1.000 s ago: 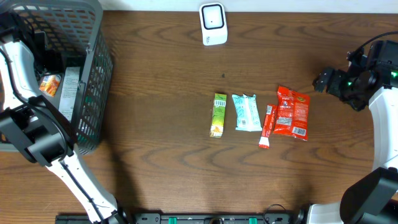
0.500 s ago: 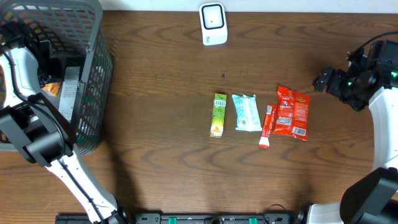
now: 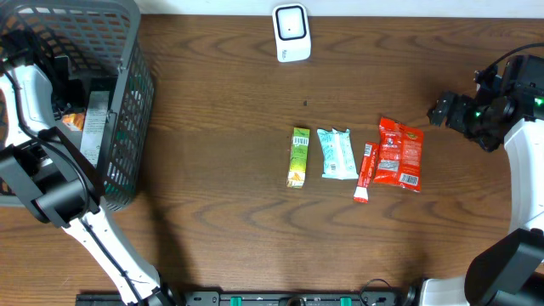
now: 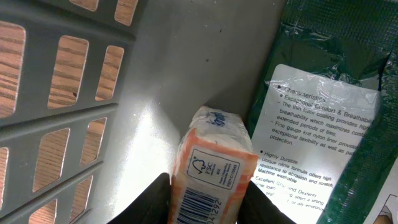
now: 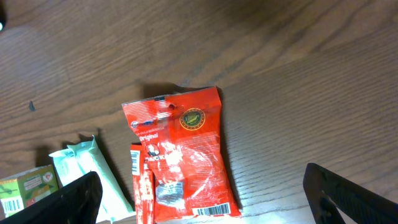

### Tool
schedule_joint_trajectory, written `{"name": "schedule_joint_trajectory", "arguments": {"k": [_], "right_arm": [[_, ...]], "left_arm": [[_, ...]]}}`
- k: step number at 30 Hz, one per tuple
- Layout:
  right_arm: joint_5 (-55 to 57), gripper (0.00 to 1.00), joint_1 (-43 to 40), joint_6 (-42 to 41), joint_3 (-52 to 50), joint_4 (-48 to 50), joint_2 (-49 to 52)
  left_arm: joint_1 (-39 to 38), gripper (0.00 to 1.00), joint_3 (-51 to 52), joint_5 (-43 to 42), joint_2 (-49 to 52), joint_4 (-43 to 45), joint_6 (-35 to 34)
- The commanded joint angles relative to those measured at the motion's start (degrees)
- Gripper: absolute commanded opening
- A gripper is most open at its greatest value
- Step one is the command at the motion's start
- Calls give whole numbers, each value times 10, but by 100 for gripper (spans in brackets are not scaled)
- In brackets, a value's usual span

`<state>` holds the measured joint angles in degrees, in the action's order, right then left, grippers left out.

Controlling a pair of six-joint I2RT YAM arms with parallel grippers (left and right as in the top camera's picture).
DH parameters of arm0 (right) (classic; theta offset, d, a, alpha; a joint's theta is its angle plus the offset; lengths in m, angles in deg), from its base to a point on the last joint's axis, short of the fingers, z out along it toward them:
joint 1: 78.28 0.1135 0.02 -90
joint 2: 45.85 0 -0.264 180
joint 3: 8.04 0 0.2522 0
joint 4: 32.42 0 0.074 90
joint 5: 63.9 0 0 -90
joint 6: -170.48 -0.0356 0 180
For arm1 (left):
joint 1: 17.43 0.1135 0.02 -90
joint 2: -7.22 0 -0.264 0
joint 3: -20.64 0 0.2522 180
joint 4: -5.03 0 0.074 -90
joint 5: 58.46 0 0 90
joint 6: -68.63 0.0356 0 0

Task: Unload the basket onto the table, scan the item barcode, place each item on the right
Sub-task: 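Grasp the small orange carton in the basket with the left gripper, then carry the orange carton and place it left of the tea carton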

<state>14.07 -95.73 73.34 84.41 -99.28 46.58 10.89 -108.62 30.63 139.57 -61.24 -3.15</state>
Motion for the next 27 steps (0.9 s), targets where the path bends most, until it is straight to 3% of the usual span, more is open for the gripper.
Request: {"name": "schedule_joint_trajectory", "arguments": {"k": [1, 4, 11, 22, 27], "right_arm": [[-3, 99, -3, 5, 6, -1, 2], [-3, 99, -3, 5, 6, -1, 2], [-3, 99, -3, 5, 6, -1, 2], [-3, 99, -3, 5, 6, -1, 2], [-3, 99, -3, 5, 6, -1, 2]], "left_arm": [[3, 31, 2, 5, 12, -3, 1], [2, 24, 0, 5, 0, -3, -8], [2, 22, -4, 5, -96, 6, -41], [-9, 22, -4, -7, -290, -27, -178], [-45, 25, -4, -135, -390, -108, -201]]}}
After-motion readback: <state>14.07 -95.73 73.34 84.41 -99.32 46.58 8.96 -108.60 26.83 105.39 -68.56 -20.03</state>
